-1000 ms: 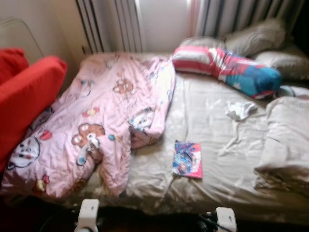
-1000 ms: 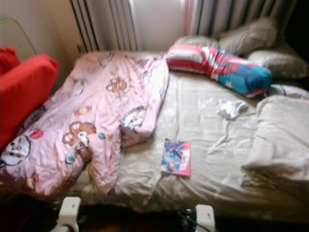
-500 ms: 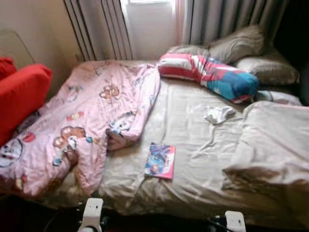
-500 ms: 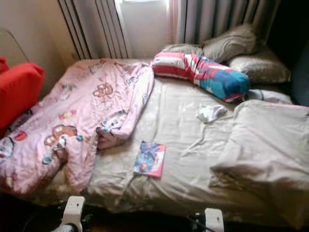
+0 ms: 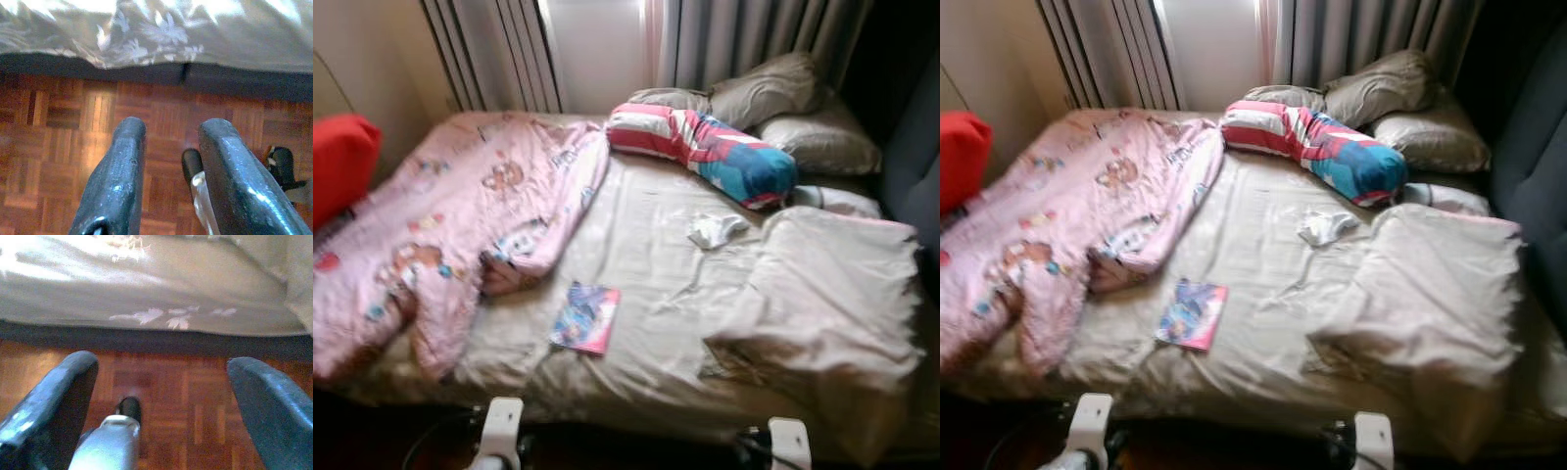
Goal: Clean up the room
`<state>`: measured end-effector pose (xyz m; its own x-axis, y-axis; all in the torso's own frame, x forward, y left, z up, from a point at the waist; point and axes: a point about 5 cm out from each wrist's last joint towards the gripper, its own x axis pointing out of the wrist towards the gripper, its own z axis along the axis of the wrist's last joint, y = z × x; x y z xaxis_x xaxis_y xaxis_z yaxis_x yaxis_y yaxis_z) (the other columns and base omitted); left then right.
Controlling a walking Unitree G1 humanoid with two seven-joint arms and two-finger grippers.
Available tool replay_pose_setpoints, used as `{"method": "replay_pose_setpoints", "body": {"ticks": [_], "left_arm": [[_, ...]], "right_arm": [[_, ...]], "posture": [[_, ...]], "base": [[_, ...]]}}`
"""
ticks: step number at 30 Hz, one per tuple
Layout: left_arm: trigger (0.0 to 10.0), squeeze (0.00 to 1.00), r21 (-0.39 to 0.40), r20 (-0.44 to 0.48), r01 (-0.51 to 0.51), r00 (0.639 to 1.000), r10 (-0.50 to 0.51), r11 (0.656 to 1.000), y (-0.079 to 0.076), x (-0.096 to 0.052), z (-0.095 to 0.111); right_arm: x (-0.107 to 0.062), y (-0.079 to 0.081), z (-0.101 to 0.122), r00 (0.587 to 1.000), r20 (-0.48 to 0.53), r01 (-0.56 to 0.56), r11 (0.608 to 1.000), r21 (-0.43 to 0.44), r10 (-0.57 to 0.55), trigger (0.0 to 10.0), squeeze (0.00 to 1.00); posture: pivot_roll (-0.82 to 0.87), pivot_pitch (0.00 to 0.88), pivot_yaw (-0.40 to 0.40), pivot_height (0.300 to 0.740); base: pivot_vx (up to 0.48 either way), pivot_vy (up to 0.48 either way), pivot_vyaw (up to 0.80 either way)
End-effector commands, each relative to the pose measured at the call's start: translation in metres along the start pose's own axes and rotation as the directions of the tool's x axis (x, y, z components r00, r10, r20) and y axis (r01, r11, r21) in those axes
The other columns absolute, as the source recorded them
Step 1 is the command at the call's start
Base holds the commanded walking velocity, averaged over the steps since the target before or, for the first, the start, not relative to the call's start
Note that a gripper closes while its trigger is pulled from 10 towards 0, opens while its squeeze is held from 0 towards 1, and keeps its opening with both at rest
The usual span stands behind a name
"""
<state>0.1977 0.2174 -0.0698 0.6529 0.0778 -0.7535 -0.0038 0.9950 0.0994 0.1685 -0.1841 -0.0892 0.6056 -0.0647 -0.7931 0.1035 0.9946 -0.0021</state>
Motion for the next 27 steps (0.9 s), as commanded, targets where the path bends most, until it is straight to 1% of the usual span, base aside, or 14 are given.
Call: {"method": "replay_pose_setpoints", "body": {"ticks": [1, 4, 6, 17, 27], "left_arm": [[10.0, 0.0, 0.006, -0.01, -0.003, 1.0, 0.003, 1.0, 0.0005, 0.0003, 0.0002], [10.0, 0.0, 0.0, -0.017, 0.004, 1.0, -0.004, 1.0, -0.0022, 0.0005, -0.0009], [10.0, 0.0, -0.005, -0.017, 0.004, 1.0, -0.004, 1.0, -0.003, 0.0006, -0.0007], [10.0, 0.0, 0.001, -0.024, -0.001, 1.0, 0.001, 1.0, -0.0047, 0.0006, -0.0021], [10.0, 0.0, -0.011, -0.031, 0.001, 1.0, -0.001, 1.0, -0.007, 0.0005, -0.0038]], "right_arm": [[-0.0009, -0.0029, -0.0041, 1.0, -0.019, 0.011, 1.0, 0.007, -0.011, 10.0, 0.0], [-0.0011, -0.0046, -0.0043, 1.0, -0.017, 0.017, 1.0, 0.016, -0.017, 10.0, 0.0], [-0.0011, -0.0051, -0.0044, 1.0, -0.019, 0.019, 1.0, 0.019, -0.019, 10.0, 0.0], [-0.0005, -0.0056, -0.0021, 1.0, -0.018, 0.019, 1.0, 0.013, -0.019, 10.0, 0.0], [-0.0004, -0.0045, -0.0015, 1.0, -0.013, 0.008, 1.0, 0.009, -0.008, 10.0, 0.0]], "posture": [[-0.09, 0.0, 0.044, 0.74], [-0.09, 0.0, 0.041, 0.74], [-0.08, 0.002, 0.038, 0.74], [-0.08, 0.014, 0.036, 0.74], [-0.08, 0.026, 0.036, 0.74]], "base": [[0.0, 0.0, 0.0], [0.0, 0.0, 0.0], [0.0, 0.0, -0.43], [0.0, 0.0, -0.79], [0.0, 0.0, 0.0]]}}
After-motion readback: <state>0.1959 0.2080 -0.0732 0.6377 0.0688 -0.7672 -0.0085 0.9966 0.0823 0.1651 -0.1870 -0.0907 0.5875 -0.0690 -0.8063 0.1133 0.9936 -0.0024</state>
